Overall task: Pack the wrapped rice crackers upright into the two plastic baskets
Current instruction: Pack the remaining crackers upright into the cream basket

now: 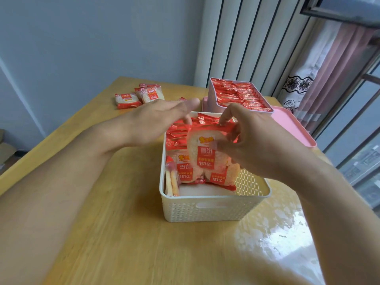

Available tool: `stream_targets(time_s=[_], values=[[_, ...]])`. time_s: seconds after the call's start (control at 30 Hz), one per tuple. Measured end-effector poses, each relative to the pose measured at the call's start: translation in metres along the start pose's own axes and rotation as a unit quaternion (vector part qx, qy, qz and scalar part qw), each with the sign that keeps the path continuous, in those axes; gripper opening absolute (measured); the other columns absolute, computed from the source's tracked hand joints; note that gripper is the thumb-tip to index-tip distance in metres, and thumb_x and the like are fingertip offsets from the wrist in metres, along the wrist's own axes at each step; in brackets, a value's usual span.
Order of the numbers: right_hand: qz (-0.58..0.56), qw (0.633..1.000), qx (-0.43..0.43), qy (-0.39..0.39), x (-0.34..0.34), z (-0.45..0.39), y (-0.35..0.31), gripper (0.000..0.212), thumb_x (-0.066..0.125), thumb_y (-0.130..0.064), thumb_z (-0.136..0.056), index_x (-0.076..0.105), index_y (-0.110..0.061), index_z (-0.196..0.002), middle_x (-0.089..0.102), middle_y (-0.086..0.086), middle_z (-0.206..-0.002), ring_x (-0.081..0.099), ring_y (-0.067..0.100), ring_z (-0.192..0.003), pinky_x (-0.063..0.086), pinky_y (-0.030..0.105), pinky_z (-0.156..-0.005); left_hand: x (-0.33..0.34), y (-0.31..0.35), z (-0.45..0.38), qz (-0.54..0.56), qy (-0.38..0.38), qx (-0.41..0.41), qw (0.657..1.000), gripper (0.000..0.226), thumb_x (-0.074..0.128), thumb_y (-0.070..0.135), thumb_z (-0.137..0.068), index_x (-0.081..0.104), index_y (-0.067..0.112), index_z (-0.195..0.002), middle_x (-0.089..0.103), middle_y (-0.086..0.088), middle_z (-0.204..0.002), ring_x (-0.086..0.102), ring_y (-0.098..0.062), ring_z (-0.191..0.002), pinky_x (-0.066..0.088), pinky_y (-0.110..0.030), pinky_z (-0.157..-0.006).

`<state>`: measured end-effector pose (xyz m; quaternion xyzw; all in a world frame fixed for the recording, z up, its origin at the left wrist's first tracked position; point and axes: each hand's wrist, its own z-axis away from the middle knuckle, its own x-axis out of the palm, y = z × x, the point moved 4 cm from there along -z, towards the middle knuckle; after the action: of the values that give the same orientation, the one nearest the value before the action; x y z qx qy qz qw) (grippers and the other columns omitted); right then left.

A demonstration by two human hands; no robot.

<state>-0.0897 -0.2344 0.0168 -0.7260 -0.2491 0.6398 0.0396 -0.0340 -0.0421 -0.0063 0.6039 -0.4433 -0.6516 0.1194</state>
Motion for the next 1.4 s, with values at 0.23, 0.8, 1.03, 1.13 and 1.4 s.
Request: stream_targets(time_s=[0.23,0.8,1.03,1.13,1.4], values=[[0.031,0.991,-0.055,0.119,-0.016,0.007,-0.01,0.047,0.08,-0.054,-0.072,0.055,-0.037,-0.109,0.061,-0.019,-0.106,0.06,0.004,-0.088,0.051,0.031,-0.07,-0.003,0.002,-0.003,0.015,0.092,0.06,0.994,0.028,0.069,0.043,-0.089,0.064,0.016,-0.085,0.071,0.013,-0.118,0.061,-0.001,-0.118,0.046,-0.021,-0.099],[0.019,0.961,-0.193,-0.196,0.05,-0.003,-0.029,0.026,0.087,-0.023,-0.073,0.066,-0.029,-0.088,0.066,-0.015,-0.113,0.06,0.004,-0.102,0.049,0.027,-0.081,-0.007,0.002,-0.005,0.031,0.194,0.037,0.98,0.027,0.063,0.043,-0.096,0.055,0.019,-0.089,0.07,0.011,-0.096,0.065,-0.006,-0.098,0.049,-0.022,-0.077],[-0.017,0.968,-0.183,-0.172,0.042,-0.003,-0.024,0.035,0.086,-0.014,-0.074,0.067,-0.026,-0.101,0.067,-0.018,-0.091,0.056,-0.006,-0.087,0.043,0.01,-0.072,-0.008,0.006,-0.003,0.077,0.222,0.055,0.97,0.032,0.068,0.04,-0.094,0.059,0.01,-0.093,0.074,0.003,-0.083,0.069,-0.005,-0.073,0.053,-0.029,-0.066],[-0.092,0.964,-0.199,-0.149,0.031,-0.005,-0.023,0.026,0.084,-0.013,-0.078,0.071,-0.025,-0.097,0.07,-0.014,-0.089,0.064,0.007,-0.086,0.051,0.024,-0.075,-0.013,0.006,0.0,0.117,0.257,0.057,0.958,0.035,0.069,0.05,-0.089,0.058,0.017,-0.09,0.074,-0.015,-0.085,0.064,-0.019,-0.071,0.056,-0.05,-0.074],[-0.143,0.979,-0.117,-0.089,-0.022,0.001,-0.002,0.028,0.084,-0.021,-0.073,0.067,-0.032,-0.092,0.071,-0.006,-0.094,0.07,0.018,-0.079,0.057,0.048,-0.073,-0.019,0.0,0.0,0.16,0.22,0.005,0.962,0.034,0.071,0.051,-0.079,0.061,0.019,-0.086,0.075,0.0,-0.081,0.07,-0.023,-0.07,0.056,-0.055,-0.083]])
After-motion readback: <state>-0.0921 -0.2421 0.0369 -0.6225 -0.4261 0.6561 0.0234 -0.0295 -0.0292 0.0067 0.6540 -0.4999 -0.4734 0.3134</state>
